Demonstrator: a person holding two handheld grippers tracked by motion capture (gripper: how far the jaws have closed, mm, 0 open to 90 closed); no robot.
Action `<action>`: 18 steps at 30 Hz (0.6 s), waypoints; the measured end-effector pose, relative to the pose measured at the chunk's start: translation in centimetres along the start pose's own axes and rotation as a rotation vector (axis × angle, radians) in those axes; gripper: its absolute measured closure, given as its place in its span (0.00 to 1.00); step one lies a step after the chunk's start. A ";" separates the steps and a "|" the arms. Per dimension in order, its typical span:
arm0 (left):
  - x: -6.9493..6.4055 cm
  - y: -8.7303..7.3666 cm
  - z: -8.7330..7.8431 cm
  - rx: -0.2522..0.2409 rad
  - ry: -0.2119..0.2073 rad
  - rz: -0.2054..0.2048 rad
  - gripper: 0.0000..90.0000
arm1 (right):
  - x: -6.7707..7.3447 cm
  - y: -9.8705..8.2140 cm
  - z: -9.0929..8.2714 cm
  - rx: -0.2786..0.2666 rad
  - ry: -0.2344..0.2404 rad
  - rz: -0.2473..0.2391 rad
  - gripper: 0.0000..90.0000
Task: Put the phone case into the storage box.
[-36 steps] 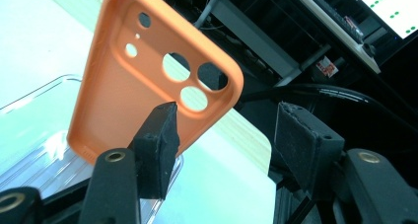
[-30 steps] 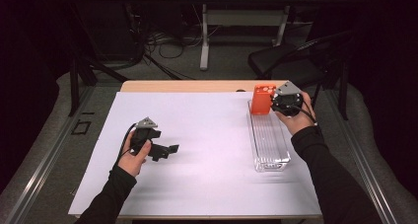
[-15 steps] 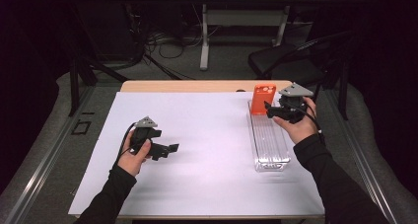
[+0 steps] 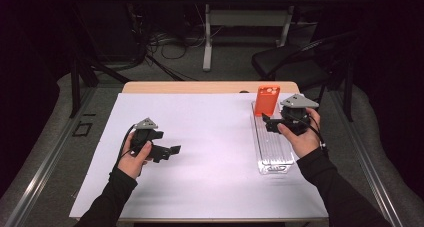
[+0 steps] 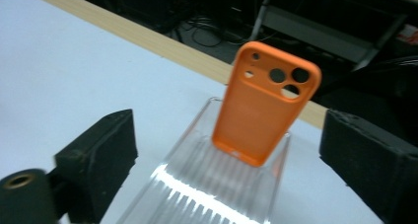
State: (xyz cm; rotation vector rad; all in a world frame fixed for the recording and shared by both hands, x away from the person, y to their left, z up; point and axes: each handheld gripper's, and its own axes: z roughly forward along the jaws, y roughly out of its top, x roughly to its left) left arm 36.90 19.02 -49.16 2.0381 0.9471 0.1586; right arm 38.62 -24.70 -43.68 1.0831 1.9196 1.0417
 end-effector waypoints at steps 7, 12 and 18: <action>-0.7 0.0 -0.4 -0.025 -0.026 0.011 0.05 | 2.2 -0.5 -1.5 -0.004 0.107 0.012 0.00; -1.3 -0.2 -0.7 -0.047 -0.045 0.027 0.05 | 4.4 -1.2 -2.6 -0.020 0.184 -0.003 0.00; -2.0 -0.7 -0.9 -0.060 -0.048 0.048 0.05 | 6.9 -2.5 -3.6 -0.035 0.256 -0.046 0.00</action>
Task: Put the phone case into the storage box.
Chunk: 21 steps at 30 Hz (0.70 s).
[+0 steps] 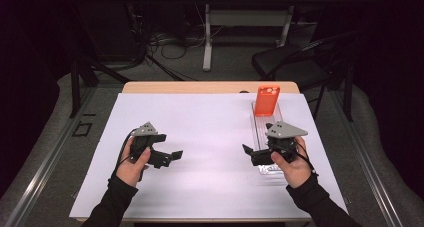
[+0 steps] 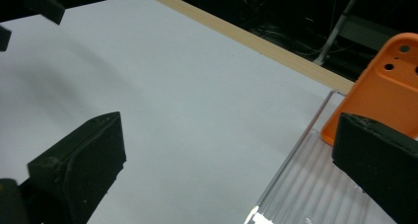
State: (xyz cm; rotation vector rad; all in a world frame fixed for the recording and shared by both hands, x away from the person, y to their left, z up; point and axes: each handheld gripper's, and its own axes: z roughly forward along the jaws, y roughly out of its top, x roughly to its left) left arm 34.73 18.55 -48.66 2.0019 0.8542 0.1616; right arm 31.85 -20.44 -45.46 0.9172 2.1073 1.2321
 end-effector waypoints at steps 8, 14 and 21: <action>-0.9 -0.5 -0.1 0.001 -0.025 0.016 0.05 | 2.5 -1.7 0.3 0.010 0.044 -0.016 0.00; -1.2 -0.9 -0.1 -0.004 -0.022 0.020 0.05 | 3.5 -2.8 0.6 0.019 0.058 -0.007 0.00; -1.3 -1.3 0.2 0.009 -0.019 0.032 0.05 | 4.2 -3.9 0.8 0.032 0.075 0.000 0.00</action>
